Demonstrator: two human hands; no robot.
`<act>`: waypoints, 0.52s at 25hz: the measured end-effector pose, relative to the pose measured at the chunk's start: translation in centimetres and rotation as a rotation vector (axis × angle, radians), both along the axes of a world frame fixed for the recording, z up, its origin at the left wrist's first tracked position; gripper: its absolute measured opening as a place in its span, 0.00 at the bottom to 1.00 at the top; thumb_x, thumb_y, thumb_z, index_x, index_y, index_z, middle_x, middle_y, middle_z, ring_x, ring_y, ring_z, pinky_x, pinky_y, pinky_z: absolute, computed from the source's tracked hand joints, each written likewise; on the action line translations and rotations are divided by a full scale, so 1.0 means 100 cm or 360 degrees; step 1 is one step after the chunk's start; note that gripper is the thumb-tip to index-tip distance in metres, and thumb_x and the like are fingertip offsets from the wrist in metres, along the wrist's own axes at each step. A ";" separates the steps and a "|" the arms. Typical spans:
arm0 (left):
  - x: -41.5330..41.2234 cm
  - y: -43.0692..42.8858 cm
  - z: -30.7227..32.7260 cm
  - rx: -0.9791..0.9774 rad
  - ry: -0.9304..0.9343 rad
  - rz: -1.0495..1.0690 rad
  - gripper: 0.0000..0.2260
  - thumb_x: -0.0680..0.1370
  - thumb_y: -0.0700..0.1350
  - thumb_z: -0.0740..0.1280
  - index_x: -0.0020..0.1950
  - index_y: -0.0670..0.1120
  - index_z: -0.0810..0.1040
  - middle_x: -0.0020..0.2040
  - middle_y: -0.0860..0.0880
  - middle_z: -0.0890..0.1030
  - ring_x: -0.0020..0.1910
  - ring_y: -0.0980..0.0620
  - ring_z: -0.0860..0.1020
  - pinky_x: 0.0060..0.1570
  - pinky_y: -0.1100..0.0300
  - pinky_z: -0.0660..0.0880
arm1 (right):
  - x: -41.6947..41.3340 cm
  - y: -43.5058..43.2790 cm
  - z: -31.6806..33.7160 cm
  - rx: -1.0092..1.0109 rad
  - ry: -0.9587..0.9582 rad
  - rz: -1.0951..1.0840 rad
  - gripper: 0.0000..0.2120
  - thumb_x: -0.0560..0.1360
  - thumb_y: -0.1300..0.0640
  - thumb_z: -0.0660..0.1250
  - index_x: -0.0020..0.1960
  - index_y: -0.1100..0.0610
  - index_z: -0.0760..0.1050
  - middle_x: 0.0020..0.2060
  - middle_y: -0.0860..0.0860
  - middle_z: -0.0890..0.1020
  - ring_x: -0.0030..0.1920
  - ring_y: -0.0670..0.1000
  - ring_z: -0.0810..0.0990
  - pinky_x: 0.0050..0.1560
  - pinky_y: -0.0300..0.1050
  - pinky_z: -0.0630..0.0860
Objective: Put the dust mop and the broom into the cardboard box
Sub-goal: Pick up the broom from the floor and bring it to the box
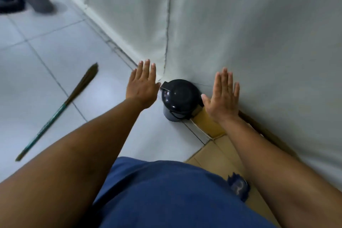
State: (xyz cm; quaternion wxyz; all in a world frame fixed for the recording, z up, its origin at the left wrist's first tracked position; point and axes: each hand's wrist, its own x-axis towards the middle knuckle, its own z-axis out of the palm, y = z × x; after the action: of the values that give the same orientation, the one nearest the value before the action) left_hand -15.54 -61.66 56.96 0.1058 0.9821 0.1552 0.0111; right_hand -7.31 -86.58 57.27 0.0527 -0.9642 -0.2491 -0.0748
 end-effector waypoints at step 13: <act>-0.275 0.321 -0.044 -0.0193 0.0275 0.1463 0.28 0.83 0.53 0.49 0.78 0.43 0.42 0.80 0.42 0.42 0.78 0.42 0.40 0.75 0.48 0.42 | -0.091 0.459 -0.035 -0.0371 0.0107 0.1259 0.39 0.77 0.45 0.59 0.77 0.59 0.41 0.78 0.57 0.42 0.77 0.56 0.39 0.74 0.57 0.37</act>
State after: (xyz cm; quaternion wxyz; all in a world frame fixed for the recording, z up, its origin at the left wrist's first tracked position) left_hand -43.02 -29.60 52.55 0.1339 0.8010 0.5826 -0.0339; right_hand -16.42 -40.67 53.79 -0.0241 -0.7954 -0.6055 0.0116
